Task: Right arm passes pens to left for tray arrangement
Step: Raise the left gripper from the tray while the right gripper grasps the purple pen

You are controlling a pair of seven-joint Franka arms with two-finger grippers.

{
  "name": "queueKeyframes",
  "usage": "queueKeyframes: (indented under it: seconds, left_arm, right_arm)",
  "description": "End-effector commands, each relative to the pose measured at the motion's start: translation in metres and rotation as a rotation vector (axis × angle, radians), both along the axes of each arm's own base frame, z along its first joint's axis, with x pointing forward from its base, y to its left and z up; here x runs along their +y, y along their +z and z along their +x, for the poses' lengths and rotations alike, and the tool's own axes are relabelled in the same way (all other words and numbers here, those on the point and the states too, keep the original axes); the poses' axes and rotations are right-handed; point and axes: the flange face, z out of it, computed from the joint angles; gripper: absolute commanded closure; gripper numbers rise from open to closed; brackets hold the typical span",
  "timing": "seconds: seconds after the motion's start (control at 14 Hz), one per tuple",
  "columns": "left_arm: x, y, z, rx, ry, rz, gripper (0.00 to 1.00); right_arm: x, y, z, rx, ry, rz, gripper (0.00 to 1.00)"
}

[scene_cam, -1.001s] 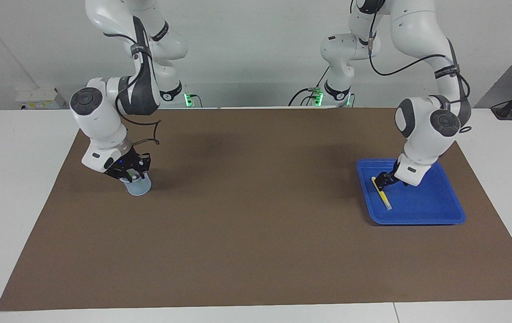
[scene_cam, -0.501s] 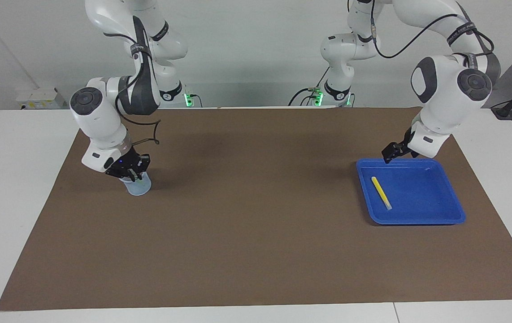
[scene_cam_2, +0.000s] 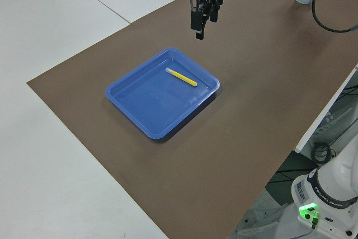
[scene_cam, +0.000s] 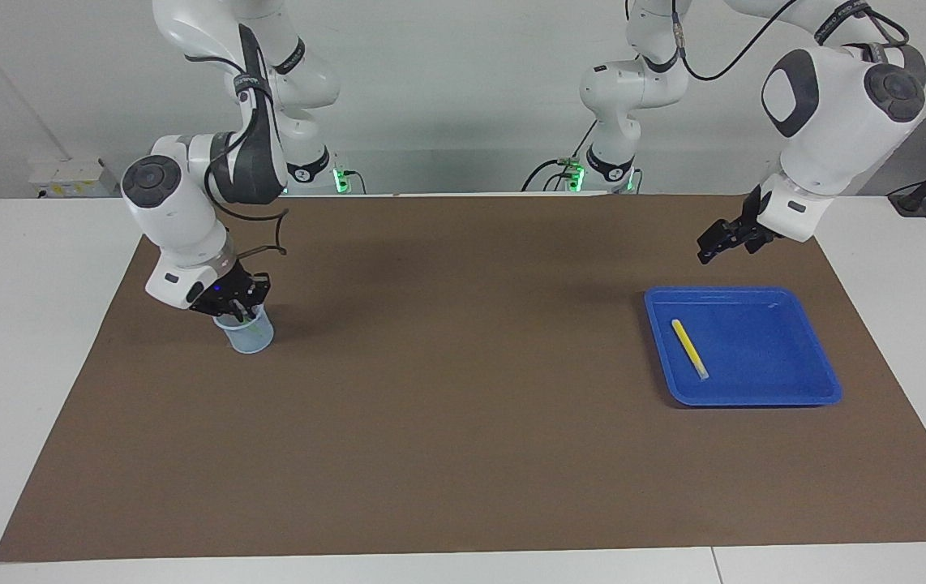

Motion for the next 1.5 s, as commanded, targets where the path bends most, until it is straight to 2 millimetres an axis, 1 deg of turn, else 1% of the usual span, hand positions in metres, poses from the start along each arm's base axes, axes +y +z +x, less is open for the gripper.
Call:
queueKeyframes:
  seconds: [0.0, 0.07, 0.14, 0.29, 0.5, 0.57, 0.72, 0.79, 0.86, 0.93, 1.0, 1.07, 1.22, 1.29, 1.43]
  left_arm:
    - [0.003, 0.007, -0.006, -0.005, 0.017, -0.001, 0.00]
    - [0.006, 0.012, -0.008, -0.014, 0.026, -0.001, 0.00]
    - [0.005, 0.023, -0.012, -0.035, 0.022, -0.001, 0.00]
    - [0.004, 0.036, -0.025, -0.031, 0.031, 0.004, 0.00]
    - [-0.001, 0.049, -0.045, 0.028, 0.025, 0.009, 0.00]
    - [-0.002, 0.050, -0.048, 0.036, 0.028, 0.010, 0.00]
    - [0.002, 0.047, -0.051, 0.065, 0.083, 0.017, 0.00]
    - [0.001, 0.048, -0.054, 0.070, 0.116, 0.023, 0.00]
    - [-0.003, 0.042, -0.057, 0.083, 0.141, 0.022, 0.00]
    - [-0.008, 0.042, -0.059, 0.086, 0.145, 0.023, 0.00]
    - [-0.010, 0.038, -0.061, 0.094, 0.146, 0.023, 0.00]
    - [-0.011, 0.039, -0.064, 0.101, 0.147, 0.027, 0.00]
    - [-0.014, 0.038, -0.066, 0.118, 0.169, 0.019, 0.00]
    - [-0.016, 0.039, -0.066, 0.124, 0.194, -0.008, 0.00]
    - [-0.021, 0.040, -0.067, 0.139, 0.299, -0.008, 0.00]
  right_arm:
    - [-0.002, 0.022, -0.002, 0.033, 0.000, -0.025, 1.00]
    - [-0.002, 0.028, -0.002, 0.041, -0.001, -0.025, 1.00]
    - [-0.002, 0.036, -0.004, 0.044, -0.002, -0.027, 1.00]
    - [-0.003, 0.052, -0.009, 0.047, 0.012, -0.047, 1.00]
    - [-0.005, 0.066, -0.014, 0.044, 0.041, -0.052, 1.00]
    - [-0.005, 0.072, -0.017, 0.048, 0.048, -0.056, 1.00]
    - [-0.006, 0.092, -0.018, 0.057, 0.048, -0.065, 1.00]
    - [-0.006, 0.102, -0.018, 0.060, 0.046, -0.065, 1.00]
    - [-0.005, 0.107, -0.019, 0.069, 0.045, -0.066, 1.00]
    - [-0.005, 0.115, -0.019, 0.072, 0.046, -0.066, 1.00]
    - [-0.005, 0.126, -0.020, 0.075, 0.048, -0.064, 1.00]
    - [-0.004, 0.137, -0.021, 0.077, 0.044, -0.059, 1.00]
    - [-0.004, 0.149, -0.022, 0.081, 0.038, -0.044, 1.00]
    - [-0.001, 0.151, -0.023, 0.082, 0.036, -0.021, 1.00]
    - [0.004, 0.159, -0.025, 0.078, 0.023, 0.054, 1.00]
